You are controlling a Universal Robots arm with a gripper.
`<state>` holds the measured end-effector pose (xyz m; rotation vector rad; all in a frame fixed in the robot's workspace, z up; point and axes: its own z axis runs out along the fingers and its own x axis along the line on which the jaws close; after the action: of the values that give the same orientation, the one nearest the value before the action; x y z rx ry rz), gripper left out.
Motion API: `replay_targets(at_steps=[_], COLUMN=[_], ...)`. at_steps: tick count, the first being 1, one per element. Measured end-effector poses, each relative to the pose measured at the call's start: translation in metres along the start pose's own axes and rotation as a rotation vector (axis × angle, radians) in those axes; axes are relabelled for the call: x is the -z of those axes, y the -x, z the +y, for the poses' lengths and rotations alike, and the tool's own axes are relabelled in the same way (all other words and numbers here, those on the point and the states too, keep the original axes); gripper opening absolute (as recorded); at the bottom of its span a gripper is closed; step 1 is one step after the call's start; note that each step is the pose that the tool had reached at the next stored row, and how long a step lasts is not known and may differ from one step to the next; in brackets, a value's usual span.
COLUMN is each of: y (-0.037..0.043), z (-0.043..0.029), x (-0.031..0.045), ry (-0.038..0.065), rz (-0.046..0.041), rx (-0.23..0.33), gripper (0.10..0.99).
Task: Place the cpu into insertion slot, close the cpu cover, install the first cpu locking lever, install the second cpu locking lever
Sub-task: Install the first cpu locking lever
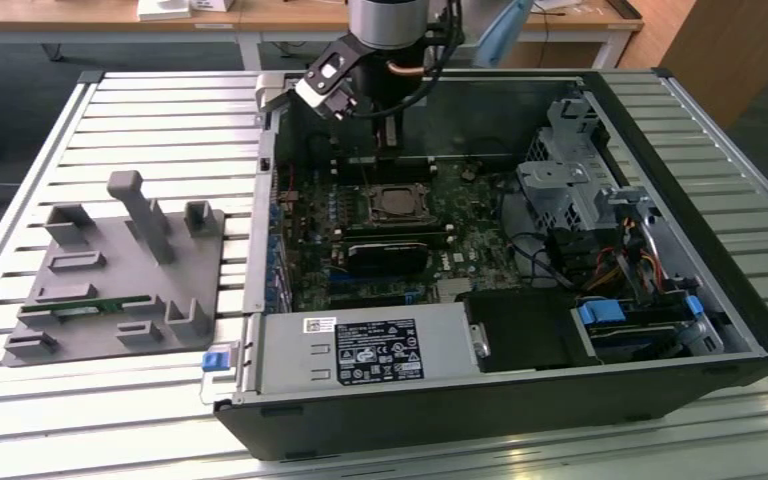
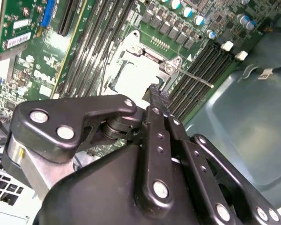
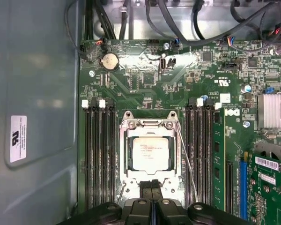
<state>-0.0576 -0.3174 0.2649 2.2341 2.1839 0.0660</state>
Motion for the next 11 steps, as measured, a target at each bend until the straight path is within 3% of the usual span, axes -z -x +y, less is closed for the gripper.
replay_targets(at_steps=[11], y=[0.0000], z=[-0.0001], x=[0.0000], ry=[-0.003], rz=[0.0060], rx=[0.146], gripper=[0.106])
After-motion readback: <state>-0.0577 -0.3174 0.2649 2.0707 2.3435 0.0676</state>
